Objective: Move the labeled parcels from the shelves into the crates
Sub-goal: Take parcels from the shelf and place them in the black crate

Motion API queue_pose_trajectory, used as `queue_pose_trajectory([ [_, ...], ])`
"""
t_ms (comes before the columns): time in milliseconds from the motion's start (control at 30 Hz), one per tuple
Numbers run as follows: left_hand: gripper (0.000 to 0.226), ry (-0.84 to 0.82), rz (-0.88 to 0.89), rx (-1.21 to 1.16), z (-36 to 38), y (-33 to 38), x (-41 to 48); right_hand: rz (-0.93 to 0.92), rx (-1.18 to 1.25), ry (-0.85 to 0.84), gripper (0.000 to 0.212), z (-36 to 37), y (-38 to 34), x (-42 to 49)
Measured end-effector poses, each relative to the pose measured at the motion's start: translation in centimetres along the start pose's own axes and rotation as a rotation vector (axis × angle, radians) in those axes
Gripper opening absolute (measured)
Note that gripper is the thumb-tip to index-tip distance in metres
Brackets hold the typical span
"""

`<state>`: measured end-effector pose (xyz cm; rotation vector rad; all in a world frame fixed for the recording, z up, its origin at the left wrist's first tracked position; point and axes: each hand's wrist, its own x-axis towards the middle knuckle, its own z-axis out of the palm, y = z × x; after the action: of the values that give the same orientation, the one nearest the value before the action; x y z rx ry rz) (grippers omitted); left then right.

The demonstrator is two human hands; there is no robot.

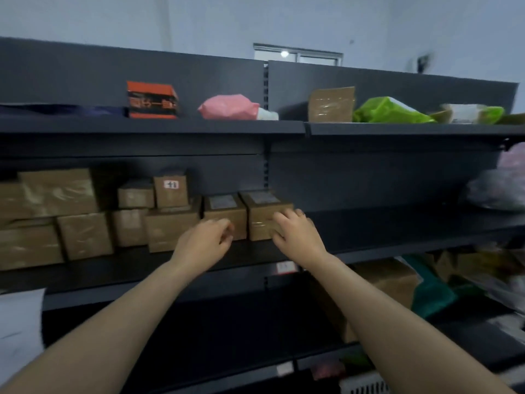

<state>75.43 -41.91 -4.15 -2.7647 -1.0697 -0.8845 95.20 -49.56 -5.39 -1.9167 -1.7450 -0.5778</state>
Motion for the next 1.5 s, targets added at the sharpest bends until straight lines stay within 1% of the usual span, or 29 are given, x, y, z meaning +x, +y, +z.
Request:
queue_pose_trajectory([
  [67, 0.022, -0.02, -0.038, -0.029, 0.0, -2.1, 0.1, -0.009, 0.031, -0.039, 0.036, 1.2, -0.9, 2.0],
  [167, 0.023, -0.053, -0.041, -0.035, 0.7, -4.7, 1.1, 0.009, 0.018, -0.099, 0.039, 3.2, -1.3, 4.7],
  [300, 0.028, -0.051, 0.002, 0.017, 3.2, -7.6, 4.4, 0.078, -0.011, -0.093, 0.042, 6.1, -0.8, 8.5],
  [400, 0.037, -0.056, 0.062, 0.063, 5.4, -9.0, 7.9, 0.163, -0.093, -0.069, 0.045, 7.9, 0.3, 11.3],
  [500, 0.044, -0.036, 0.125, 0.104, 7.4, -9.5, 11.5, 0.242, -0.134, -0.041, 0.047, 9.5, 2.3, 13.5],
  [567, 0.049, -0.037, 0.141, 0.091, 8.7, -9.2, 13.6, 0.283, -0.144, -0.075, 0.046, 10.3, 3.7, 14.2],
  [633, 0.055, -0.086, 0.119, 0.111, 9.9, -8.8, 15.4, 0.307, -0.091, -0.13, 0.042, 10.8, 4.6, 14.2],
  [700, 0.062, -0.17, 0.07, 0.172, 11.0, -8.2, 16.4, 0.316, -0.029, -0.144, 0.04, 11.1, 5.2, 13.8],
  [767, 0.066, -0.213, 0.044, 0.26, 12.0, -7.5, 16.7, 0.302, -0.001, -0.117, 0.038, 11.2, 5.7, 13.3],
  [900, 0.066, -0.173, 0.061, 0.332, 12.6, -6.8, 16.0, 0.316, 0.074, -0.03, 0.031, 10.8, 6.4, 12.4],
  [967, 0.062, -0.138, 0.062, 0.323, 12.4, -6.4, 15.4, 0.338, 0.153, 0.045, 0.023, 10.4, 6.9, 12.0],
  [1067, 0.058, -0.085, 0.045, 0.335, 11.8, -5.4, 13.9, 0.319, 0.277, 0.173, 0.013, 10.1, 8.2, 10.9],
  [1133, 0.056, -0.029, 0.044, 0.362, 11.6, -4.7, 12.9, 0.409, 0.469, 0.227, 0.023, 9.3, 8.9, 10.2],
  [1200, 0.055, 0.001, 0.038, 0.382, 11.5, -4.1, 12.0, 0.57, 0.646, 0.231, 0.039, 8.5, 9.8, 9.6],
  [1267, 0.051, 0.017, 0.033, 0.401, 11.5, -3.4, 11.1, 0.761, 0.837, 0.125, 0.045, 8.6, 10.7, 9.3],
  [1333, 0.049, 0.029, 0.023, 0.425, 11.3, -2.5, 10.3, 0.975, 1.139, -0.099, 0.045, 8.7, 10.7, 9.0],
  [1367, 0.05, 0.046, 0.023, 0.424, 11.1, -2.1, 9.9, 1.034, 1.241, -0.182, 0.054, 8.8, 10.6, 8.9],
  [1400, 0.052, 0.065, 0.038, 0.413, 10.8, -1.8, 9.5, 1.048, 1.278, -0.227, 0.062, 9.0, 10.8, 8.9],
  [1433, 0.052, 0.078, 0.045, 0.385, 10.5, -1.6, 9.3, 1.033, 1.276, -0.244, 0.063, 9.1, 10.9, 8.8],
  [1500, 0.045, 0.083, 0.005, 0.258, 9.4, -1.7, 9.1, 1.003, 1.285, -0.223, 0.059, 9.2, 11.1, 8.8],
])
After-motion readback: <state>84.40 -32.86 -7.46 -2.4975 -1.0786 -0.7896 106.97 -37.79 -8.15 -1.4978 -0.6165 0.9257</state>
